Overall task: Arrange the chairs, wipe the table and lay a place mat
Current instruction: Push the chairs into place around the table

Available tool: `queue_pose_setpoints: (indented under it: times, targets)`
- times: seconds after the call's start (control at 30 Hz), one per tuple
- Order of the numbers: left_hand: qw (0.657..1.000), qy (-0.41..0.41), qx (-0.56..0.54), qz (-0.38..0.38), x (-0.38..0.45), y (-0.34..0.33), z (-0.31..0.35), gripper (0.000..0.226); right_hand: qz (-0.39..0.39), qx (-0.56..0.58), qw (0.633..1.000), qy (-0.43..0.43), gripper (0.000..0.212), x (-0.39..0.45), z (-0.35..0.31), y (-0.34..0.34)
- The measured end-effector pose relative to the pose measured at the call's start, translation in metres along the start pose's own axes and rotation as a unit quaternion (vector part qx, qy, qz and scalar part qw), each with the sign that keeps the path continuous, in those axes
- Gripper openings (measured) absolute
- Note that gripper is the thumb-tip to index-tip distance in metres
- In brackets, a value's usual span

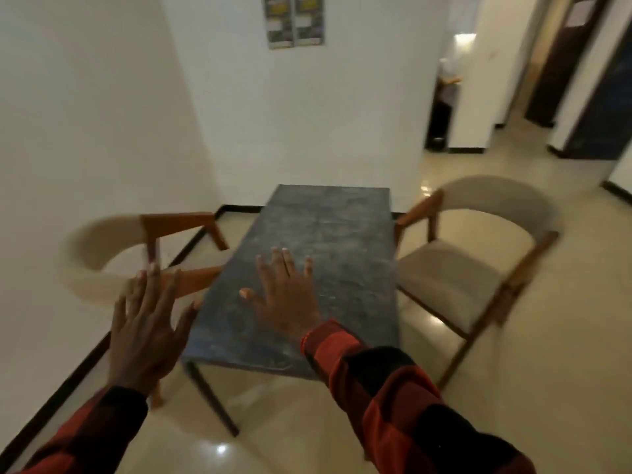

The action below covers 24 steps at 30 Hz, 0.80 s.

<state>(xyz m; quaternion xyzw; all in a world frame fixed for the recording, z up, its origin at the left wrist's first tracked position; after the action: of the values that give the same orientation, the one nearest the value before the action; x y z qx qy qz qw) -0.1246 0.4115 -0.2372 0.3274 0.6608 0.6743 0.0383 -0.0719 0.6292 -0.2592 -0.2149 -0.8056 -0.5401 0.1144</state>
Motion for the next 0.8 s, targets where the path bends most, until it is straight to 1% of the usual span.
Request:
queue_pose_setpoints:
  times: [0.13, 0.27, 0.37, 0.47, 0.6, 0.7, 0.8]
  targets:
    - [0.992, -0.105, -0.057, -0.032, 0.032, -0.035, 0.154, 0.078, 0.027, -0.055, 0.99, -0.123, 0.065, -0.073, 0.163, 0.07]
    - [0.982, -0.16, -0.099, -0.036, 0.052, -0.043, 0.297, 0.077, 0.047, -0.128, 0.97, -0.199, 0.06, -0.144, 0.282, 0.151]
    - [0.97, -0.21, -0.115, -0.04, 0.059, -0.044, 0.398, 0.079, 0.036, -0.166, 0.951, -0.258, 0.065, -0.188, 0.357, 0.2]
    - [0.961, -0.243, -0.118, -0.051, 0.069, -0.05, 0.495, 0.08, 0.026, -0.202, 0.934, -0.293, 0.066, -0.227, 0.419, 0.245]
    - [0.949, -0.27, -0.146, -0.073, 0.076, -0.048, 0.601, 0.08, 0.028, -0.233, 0.919, -0.317, 0.062, -0.269, 0.482, 0.294]
    - [0.939, -0.299, -0.152, -0.08, 0.082, -0.045, 0.668, 0.08, 0.023, -0.242, 0.908, -0.342, 0.063, -0.285, 0.529, 0.322]
    - [0.931, -0.322, -0.148, -0.084, 0.095, -0.057, 0.729, 0.077, 0.033, -0.246, 0.904, -0.348, 0.065, -0.286, 0.577, 0.345]
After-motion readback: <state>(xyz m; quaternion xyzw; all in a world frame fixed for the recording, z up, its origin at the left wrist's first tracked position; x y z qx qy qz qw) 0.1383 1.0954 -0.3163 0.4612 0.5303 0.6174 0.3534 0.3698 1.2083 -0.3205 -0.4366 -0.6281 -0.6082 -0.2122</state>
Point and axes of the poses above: each hand's wrist, its own x-axis towards the middle knuckle, its own y-axis out of the back of the hand, z = x × y, the point moved 8 cm from there along x, towards the middle knuckle, and after that the axes turned 12 degrees about x, right-handed, at the moved point
